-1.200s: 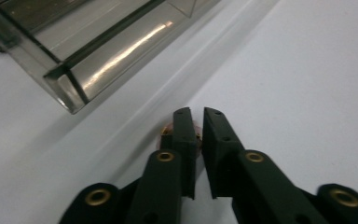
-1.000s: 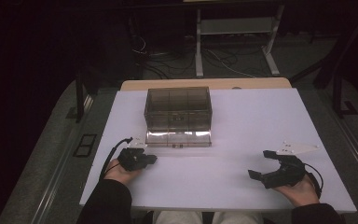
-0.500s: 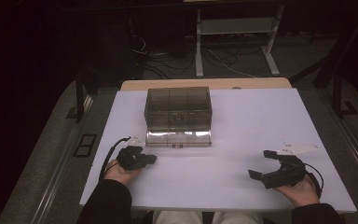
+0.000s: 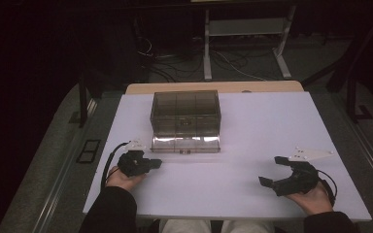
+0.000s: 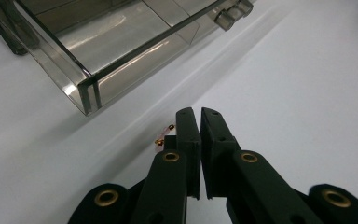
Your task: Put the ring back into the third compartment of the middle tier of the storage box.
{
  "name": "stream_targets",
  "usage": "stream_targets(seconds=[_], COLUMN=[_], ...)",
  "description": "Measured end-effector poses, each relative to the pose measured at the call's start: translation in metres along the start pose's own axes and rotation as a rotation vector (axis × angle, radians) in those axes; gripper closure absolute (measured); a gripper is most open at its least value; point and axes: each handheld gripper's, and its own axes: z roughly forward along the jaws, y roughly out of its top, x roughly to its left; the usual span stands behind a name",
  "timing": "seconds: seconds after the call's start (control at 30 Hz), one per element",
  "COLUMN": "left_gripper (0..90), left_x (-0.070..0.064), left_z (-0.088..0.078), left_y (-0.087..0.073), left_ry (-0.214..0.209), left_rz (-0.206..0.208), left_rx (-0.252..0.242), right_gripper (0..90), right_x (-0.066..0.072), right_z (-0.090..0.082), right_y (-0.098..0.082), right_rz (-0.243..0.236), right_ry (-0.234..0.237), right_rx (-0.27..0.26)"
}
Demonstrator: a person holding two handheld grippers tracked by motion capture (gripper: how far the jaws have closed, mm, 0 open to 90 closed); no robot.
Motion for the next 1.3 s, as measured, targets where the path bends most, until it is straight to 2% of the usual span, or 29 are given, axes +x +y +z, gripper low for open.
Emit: stream_targets(seconds=[0.27, 0.77, 1.3], left_gripper=[86.0, 86.0, 86.0], left_x=[0.001, -0.003, -0.013], left_z=[-0.007, -0.019, -0.026], left_y=[0.0, 0.004, 0.014], left_ry=[-0.006, -0.027, -0.057], left_rz=[-0.025, -0.044, -0.026], left_rx=[-0.04, -0.111, -0.164], right_gripper=[0.0, 0.0, 0.0], right_x=[0.0, 0.0, 0.0], right_z=[0.0, 0.0, -0.001], right_y=[0.0, 0.0, 0.0], right_rz=[0.0, 0.002, 0.002], right_ry=[-0.001, 0.001, -0.001], right_rx=[0.0, 0.0, -0.001])
